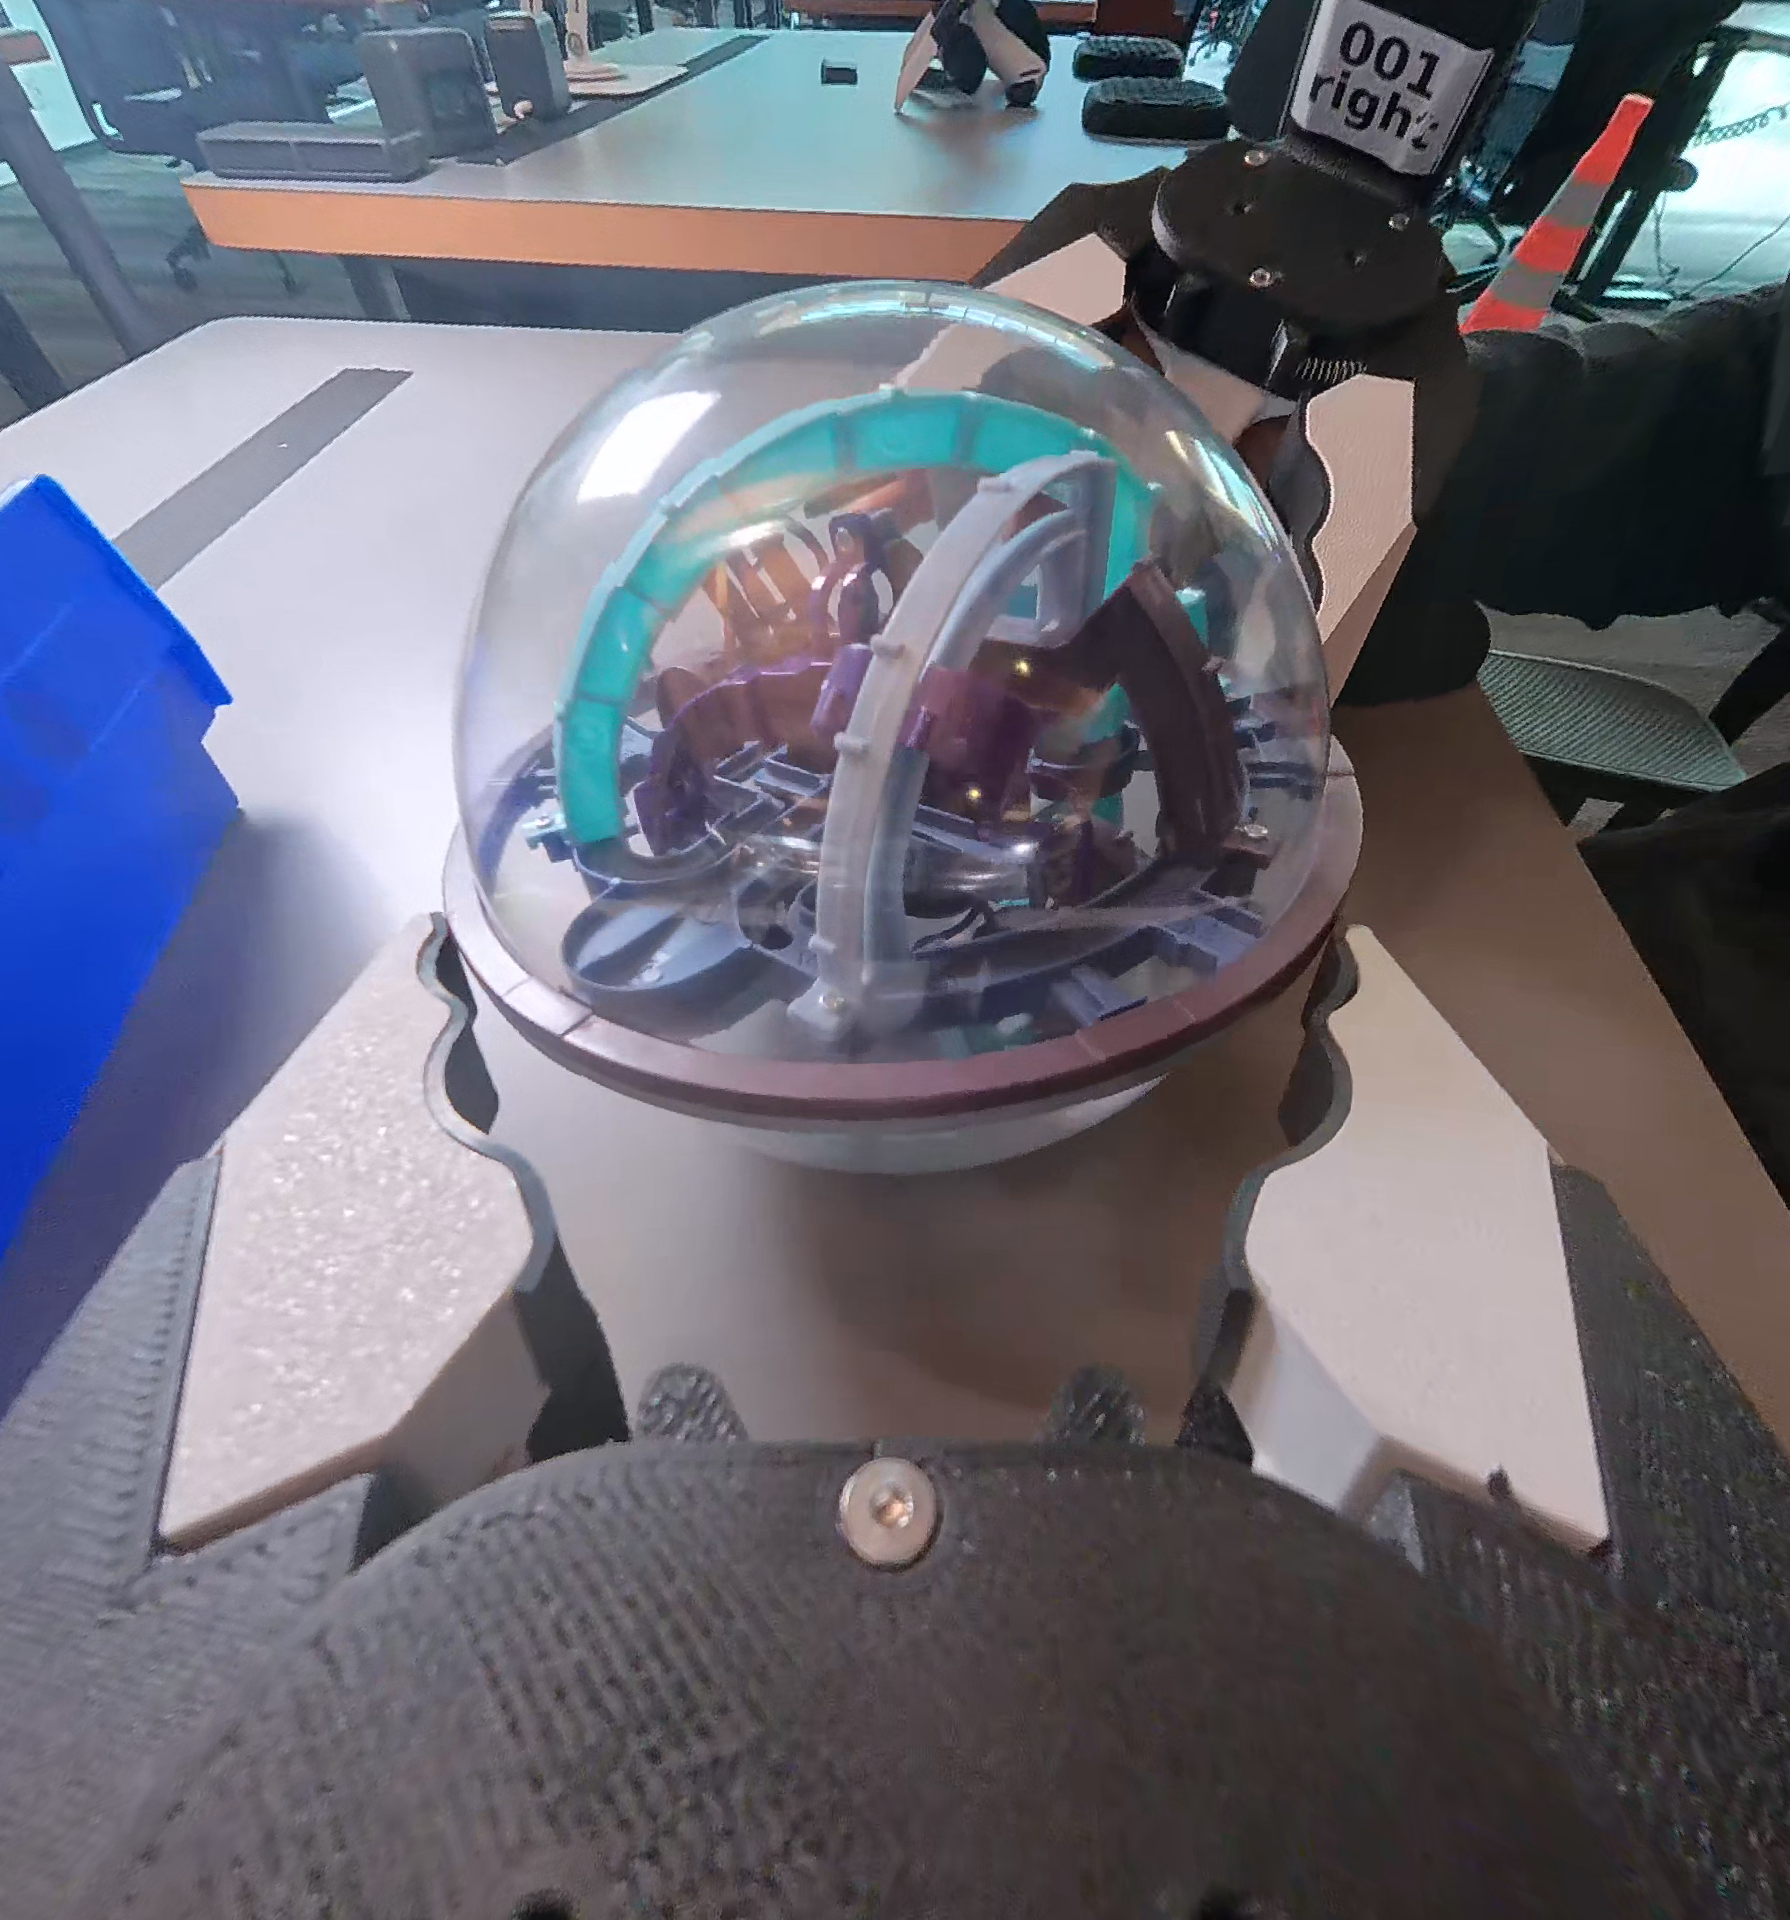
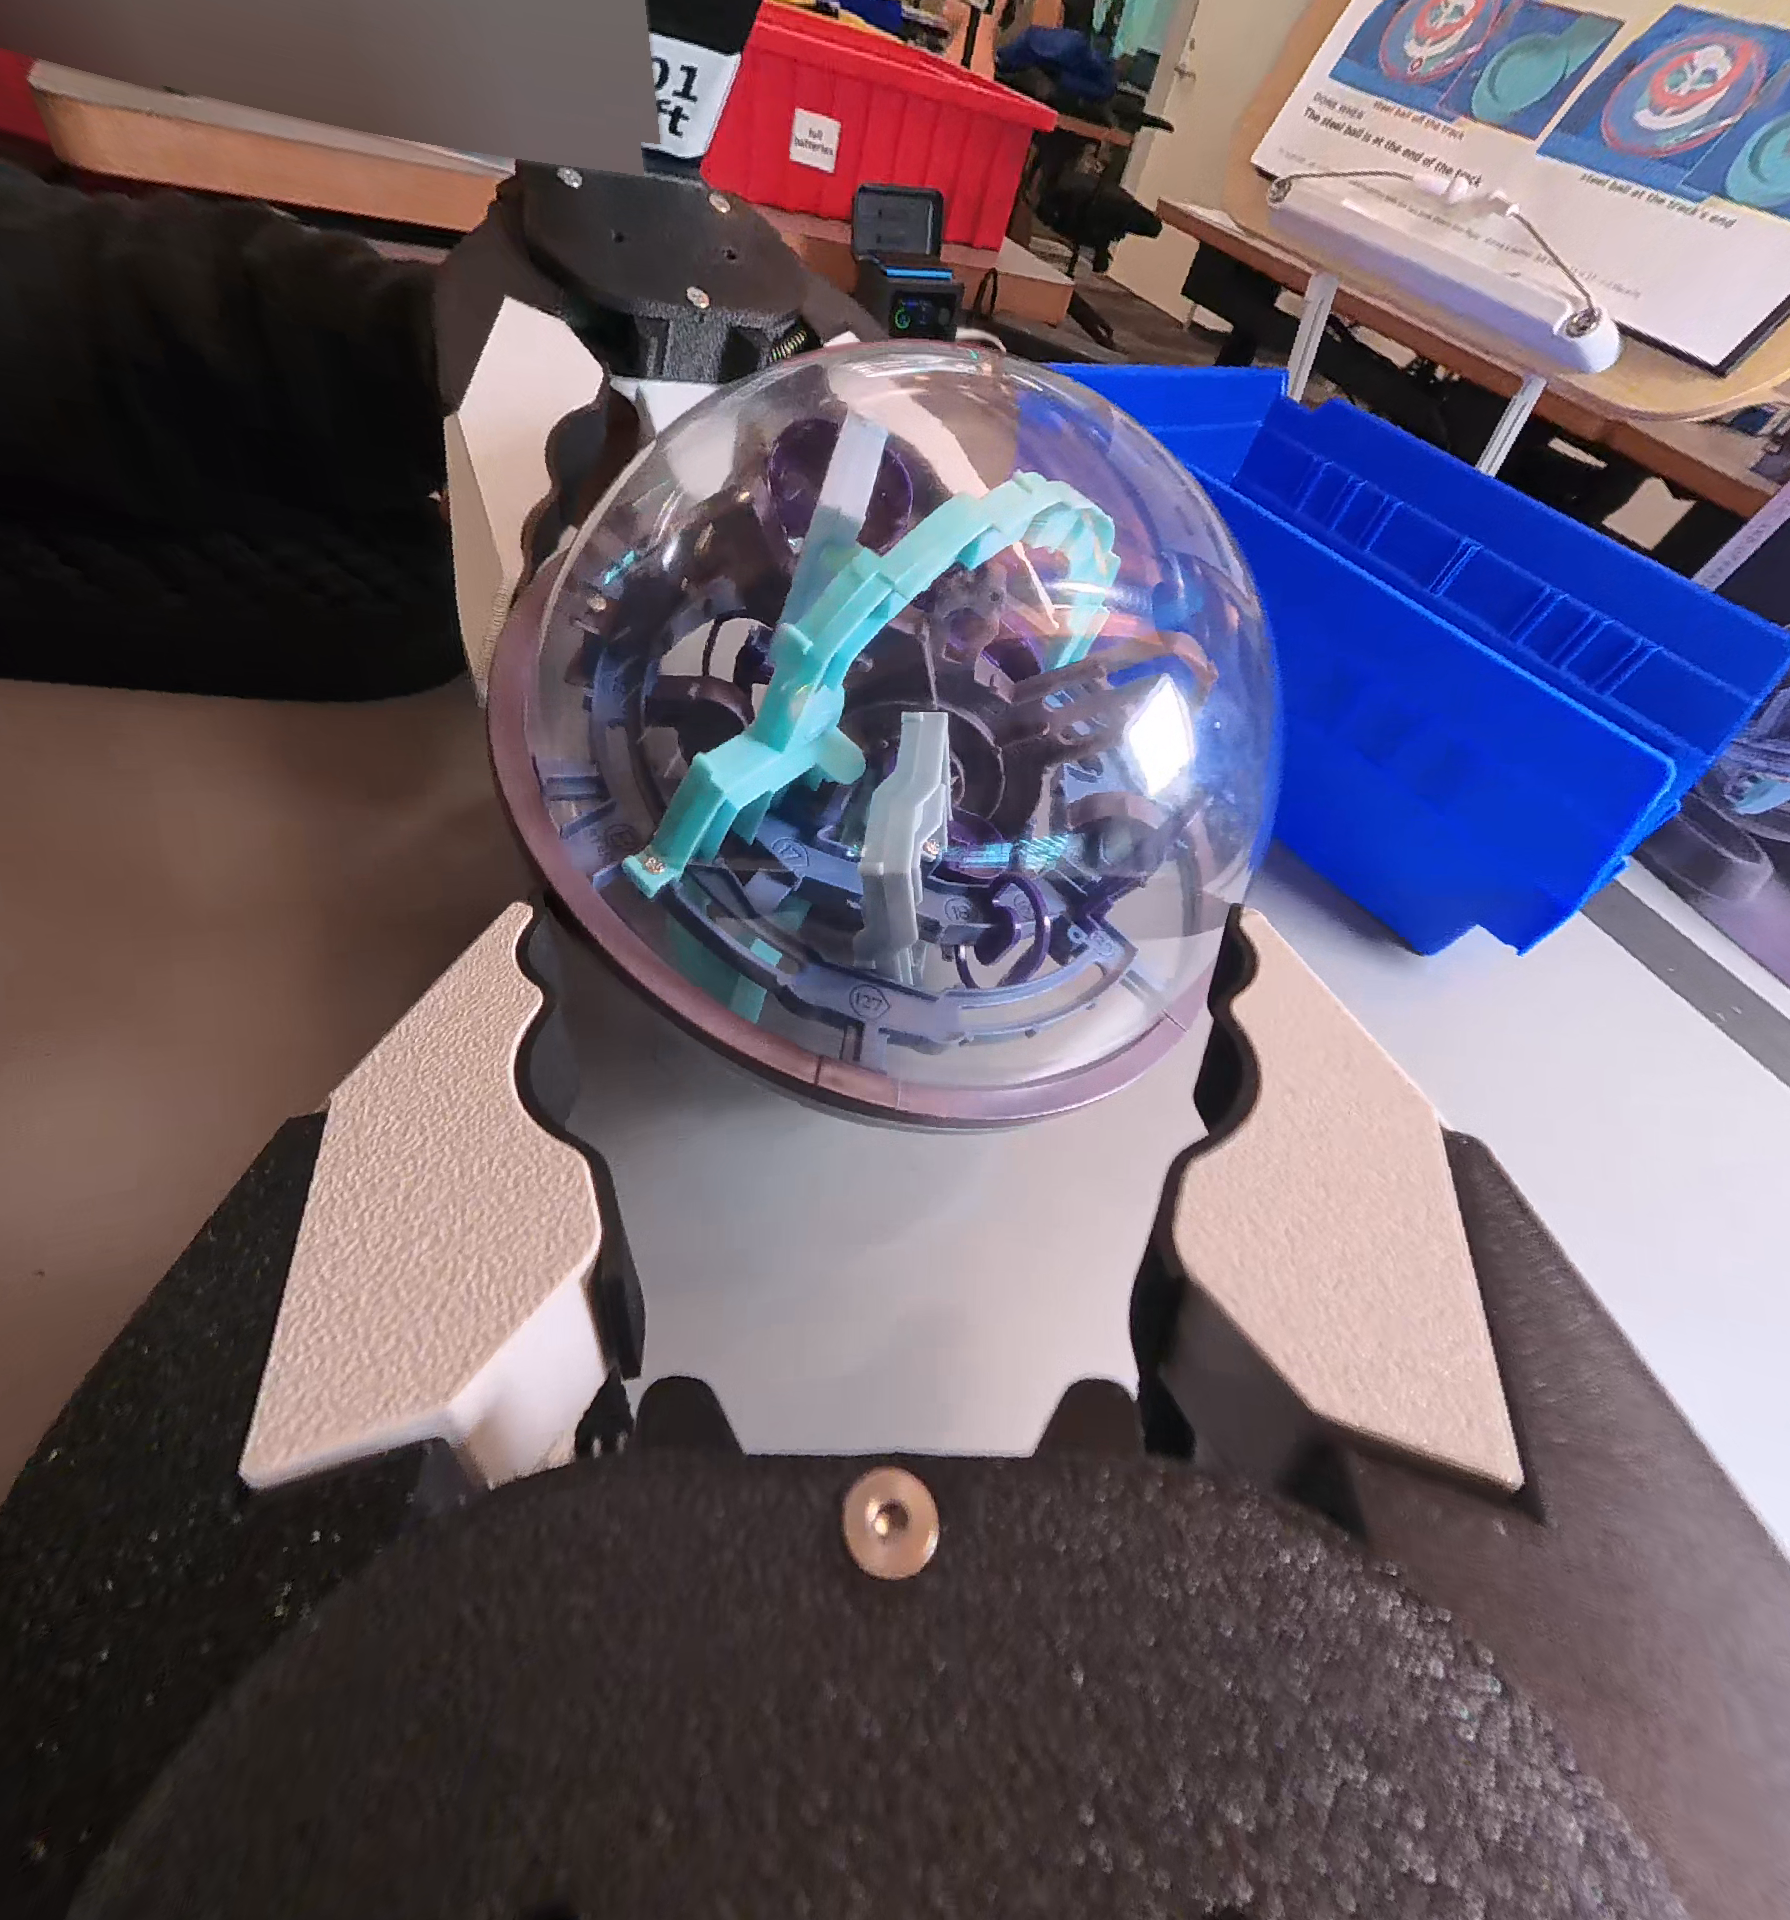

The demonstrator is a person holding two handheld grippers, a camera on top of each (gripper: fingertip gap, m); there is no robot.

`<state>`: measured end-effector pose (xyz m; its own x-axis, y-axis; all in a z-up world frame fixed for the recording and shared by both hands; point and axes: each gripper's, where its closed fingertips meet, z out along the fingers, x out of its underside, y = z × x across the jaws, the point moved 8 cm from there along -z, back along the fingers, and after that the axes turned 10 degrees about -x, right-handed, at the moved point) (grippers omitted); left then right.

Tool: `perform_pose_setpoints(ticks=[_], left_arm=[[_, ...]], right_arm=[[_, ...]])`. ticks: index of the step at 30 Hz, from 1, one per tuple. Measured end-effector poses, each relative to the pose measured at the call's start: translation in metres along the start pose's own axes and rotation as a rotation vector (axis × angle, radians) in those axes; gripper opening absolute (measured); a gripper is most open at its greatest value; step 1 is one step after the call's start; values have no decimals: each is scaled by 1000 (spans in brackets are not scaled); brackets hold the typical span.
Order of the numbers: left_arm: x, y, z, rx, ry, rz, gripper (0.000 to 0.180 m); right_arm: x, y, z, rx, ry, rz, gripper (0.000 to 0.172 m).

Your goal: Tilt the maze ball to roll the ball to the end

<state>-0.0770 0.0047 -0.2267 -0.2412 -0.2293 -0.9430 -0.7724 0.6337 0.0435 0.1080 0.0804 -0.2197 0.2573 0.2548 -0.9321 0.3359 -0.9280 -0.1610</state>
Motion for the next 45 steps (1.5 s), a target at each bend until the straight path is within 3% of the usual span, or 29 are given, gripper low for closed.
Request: perform_pose_setpoints(ticks=[12, 30, 35, 38, 41, 45], left_arm=[[-8, 4, -6, -27, -52, -48, 150], [-9, 5, -8, -23, -78, -52, 148], [-13, 5, -10, -21, -111, -80, 147], [-18, 5, -13, 14, -154, -147, 144], [-21, 7, -12, 27, -180, -197, 142], [-28, 12, -7, 17, -179, -199, 139]], right_arm=[[8, -8, 5, -67, 26, 122, 120], [9, -8, 7, -81, 42, 138, 119], [13, -7, 10, -123, 98, 168, 115], [20, 0, 11, -229, 210, 156, 106], [23, 0, 6, -281, 292, 122, 117], [4, -25, -11, -283, 160, 117, 126]])
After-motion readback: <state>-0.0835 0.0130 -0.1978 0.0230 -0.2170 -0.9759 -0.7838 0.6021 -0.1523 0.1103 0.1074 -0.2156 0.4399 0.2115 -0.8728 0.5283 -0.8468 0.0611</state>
